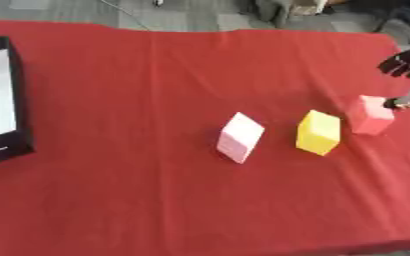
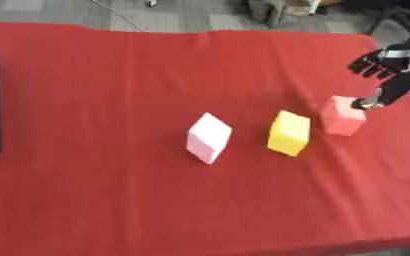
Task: Pick up the objects with one hand, pass them to the other hand, and then place them into the box on the other side of the table.
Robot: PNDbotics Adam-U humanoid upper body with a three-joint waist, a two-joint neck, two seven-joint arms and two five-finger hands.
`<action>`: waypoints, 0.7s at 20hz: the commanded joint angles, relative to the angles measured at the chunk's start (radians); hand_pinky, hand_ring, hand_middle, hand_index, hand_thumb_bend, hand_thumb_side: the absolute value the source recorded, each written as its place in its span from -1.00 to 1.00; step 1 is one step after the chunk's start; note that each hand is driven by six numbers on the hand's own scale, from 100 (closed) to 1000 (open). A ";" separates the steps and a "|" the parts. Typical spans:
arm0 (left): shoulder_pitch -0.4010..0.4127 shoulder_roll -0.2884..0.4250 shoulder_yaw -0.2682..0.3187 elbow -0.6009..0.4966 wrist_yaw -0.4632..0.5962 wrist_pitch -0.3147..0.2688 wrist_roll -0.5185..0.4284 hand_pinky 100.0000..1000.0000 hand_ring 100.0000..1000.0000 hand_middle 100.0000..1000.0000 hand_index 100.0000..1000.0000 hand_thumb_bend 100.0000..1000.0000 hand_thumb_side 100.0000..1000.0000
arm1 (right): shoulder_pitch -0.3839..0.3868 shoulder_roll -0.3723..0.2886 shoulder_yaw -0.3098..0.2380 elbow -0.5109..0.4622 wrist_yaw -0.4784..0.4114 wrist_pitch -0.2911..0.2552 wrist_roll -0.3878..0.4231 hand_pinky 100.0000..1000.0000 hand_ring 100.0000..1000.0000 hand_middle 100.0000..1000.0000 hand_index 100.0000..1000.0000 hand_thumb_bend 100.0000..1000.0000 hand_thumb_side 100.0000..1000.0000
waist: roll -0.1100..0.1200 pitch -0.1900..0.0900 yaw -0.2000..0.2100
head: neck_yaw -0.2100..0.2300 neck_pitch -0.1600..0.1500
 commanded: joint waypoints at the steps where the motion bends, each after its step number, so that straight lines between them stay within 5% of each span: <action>1: -0.005 0.026 0.008 -0.013 -0.005 0.004 0.001 0.59 0.24 0.59 0.60 -0.50 0.57 | -0.002 -0.059 0.000 -0.014 0.052 -0.011 -0.017 0.92 0.90 0.78 0.85 -0.22 -1.00 | 0.004 -0.015 -0.003 | 0.000 -0.002; 14: -0.007 0.023 0.006 -0.016 -0.003 0.009 -0.002 0.59 0.23 0.59 0.60 -0.51 0.58 | -0.014 -0.046 0.042 0.019 0.114 -0.056 -0.030 0.90 0.87 0.72 0.81 -0.15 -1.00 | 0.014 -0.002 0.000 | 0.000 -0.009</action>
